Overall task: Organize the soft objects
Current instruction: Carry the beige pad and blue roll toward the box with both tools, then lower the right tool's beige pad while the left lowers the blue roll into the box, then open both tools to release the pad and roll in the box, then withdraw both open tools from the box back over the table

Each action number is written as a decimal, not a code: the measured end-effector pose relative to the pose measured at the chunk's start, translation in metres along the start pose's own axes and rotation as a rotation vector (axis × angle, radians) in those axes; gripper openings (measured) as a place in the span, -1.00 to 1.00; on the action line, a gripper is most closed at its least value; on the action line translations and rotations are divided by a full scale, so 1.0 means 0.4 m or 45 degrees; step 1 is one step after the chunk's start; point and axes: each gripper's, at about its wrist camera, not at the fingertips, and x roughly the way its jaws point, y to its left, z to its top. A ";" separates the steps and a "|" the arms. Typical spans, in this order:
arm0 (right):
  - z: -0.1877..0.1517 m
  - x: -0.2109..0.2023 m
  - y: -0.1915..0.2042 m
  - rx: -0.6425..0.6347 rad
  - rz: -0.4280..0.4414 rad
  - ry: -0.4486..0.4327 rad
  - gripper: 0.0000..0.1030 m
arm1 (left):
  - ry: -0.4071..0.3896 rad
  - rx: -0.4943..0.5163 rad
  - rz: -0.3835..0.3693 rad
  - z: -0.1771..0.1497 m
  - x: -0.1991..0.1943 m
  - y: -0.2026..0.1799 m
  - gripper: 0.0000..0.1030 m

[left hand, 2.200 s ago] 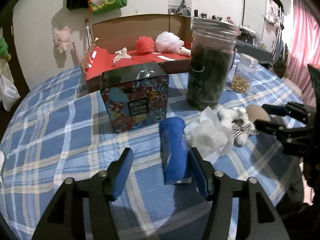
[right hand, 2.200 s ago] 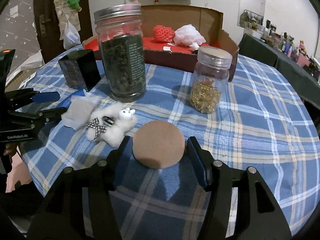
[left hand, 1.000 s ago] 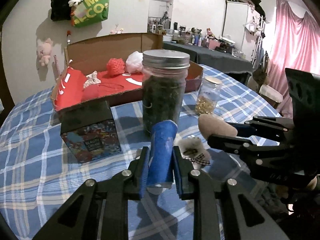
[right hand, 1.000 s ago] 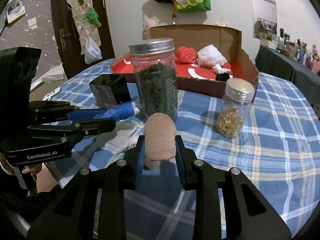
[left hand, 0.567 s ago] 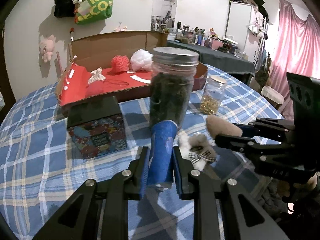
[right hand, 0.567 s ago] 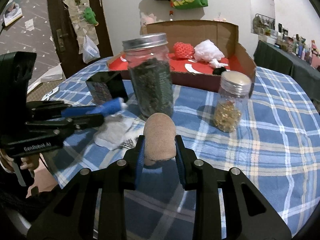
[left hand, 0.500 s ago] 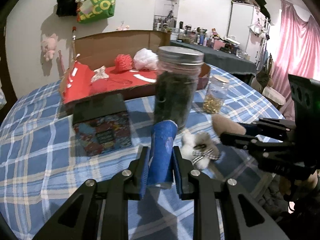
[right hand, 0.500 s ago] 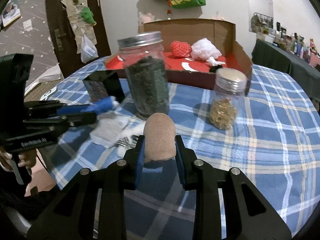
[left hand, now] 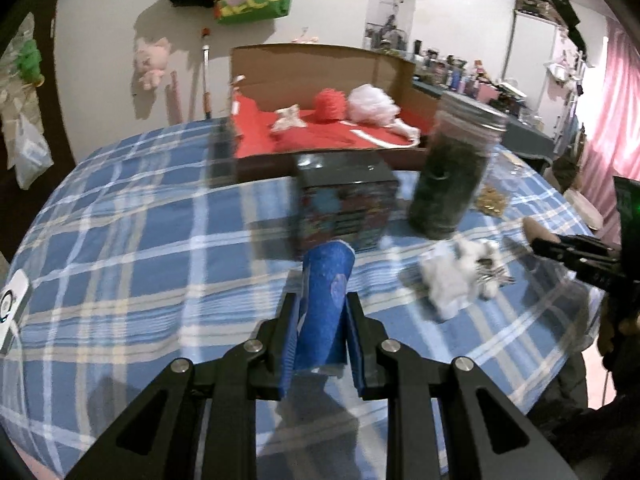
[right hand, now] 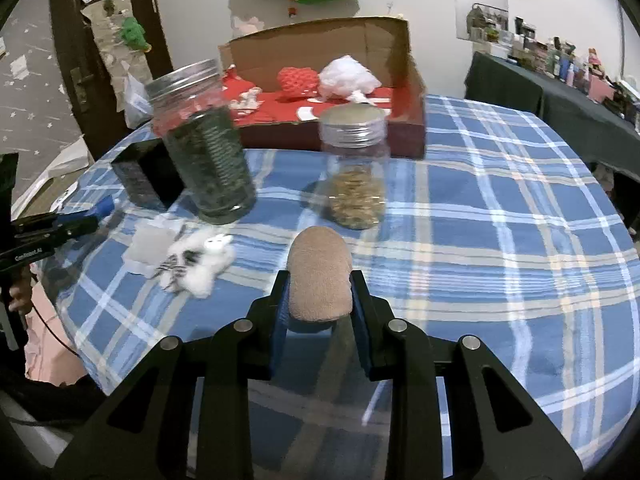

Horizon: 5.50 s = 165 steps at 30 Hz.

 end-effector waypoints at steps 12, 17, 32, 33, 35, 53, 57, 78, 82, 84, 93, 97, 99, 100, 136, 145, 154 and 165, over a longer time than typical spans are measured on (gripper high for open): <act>0.051 0.022 -0.093 0.006 -0.056 0.047 -0.48 | 0.026 0.046 0.050 0.055 0.035 0.091 -0.53; 0.085 0.035 -0.118 -0.033 -0.043 0.046 -0.48 | 0.024 0.127 0.035 0.096 0.062 0.103 -0.53; 0.190 0.091 -0.171 -0.180 0.028 0.062 -0.47 | 0.041 0.284 -0.020 0.185 0.143 0.133 -0.53; 0.195 0.094 -0.176 -0.182 0.038 0.063 -0.47 | 0.044 0.292 -0.030 0.189 0.147 0.132 -0.53; 0.204 0.099 -0.182 -0.187 0.050 0.063 -0.47 | 0.044 0.328 -0.036 0.197 0.153 0.127 -0.53; 0.262 0.102 -0.180 -0.281 0.181 0.052 -0.47 | -0.003 0.435 -0.152 0.281 0.158 0.108 -0.64; 0.271 0.106 -0.173 -0.294 0.187 0.050 -0.47 | 0.006 0.442 -0.180 0.286 0.160 0.103 -0.69; 0.371 0.130 -0.147 -0.328 0.309 0.039 -0.47 | -0.067 0.423 -0.306 0.379 0.141 0.032 -0.71; 0.439 0.169 -0.099 -0.344 0.305 0.068 -0.47 | -0.058 0.442 -0.301 0.426 0.177 -0.023 -0.71; 0.467 0.194 -0.077 -0.356 0.299 0.098 -0.47 | -0.039 0.464 -0.293 0.450 0.202 -0.057 -0.71; 0.578 0.388 0.012 -0.350 0.271 0.361 -0.47 | 0.066 0.532 -0.181 0.561 0.349 -0.164 -0.71; 0.604 0.463 0.027 -0.337 0.228 0.440 -0.47 | 0.114 0.562 -0.117 0.598 0.419 -0.182 -0.70; 0.609 0.488 0.030 -0.340 0.211 0.460 -0.47 | 0.146 0.569 -0.088 0.608 0.454 -0.183 -0.70; 0.612 0.501 0.031 -0.335 0.207 0.471 -0.47 | 0.157 0.573 -0.082 0.611 0.467 -0.184 -0.70; 0.638 0.448 0.019 -0.292 0.172 0.428 0.22 | 0.163 0.526 -0.145 0.589 0.424 -0.145 0.43; 0.618 0.211 0.047 -0.247 0.129 0.238 0.43 | -0.064 0.364 -0.123 0.589 0.205 -0.143 0.87; 0.552 -0.043 0.115 -0.226 0.085 -0.004 0.55 | -0.288 0.299 -0.058 0.512 -0.036 -0.177 0.97; 0.371 -0.260 0.185 -0.247 -0.064 -0.336 0.79 | -0.526 0.194 -0.008 0.361 -0.224 -0.203 1.00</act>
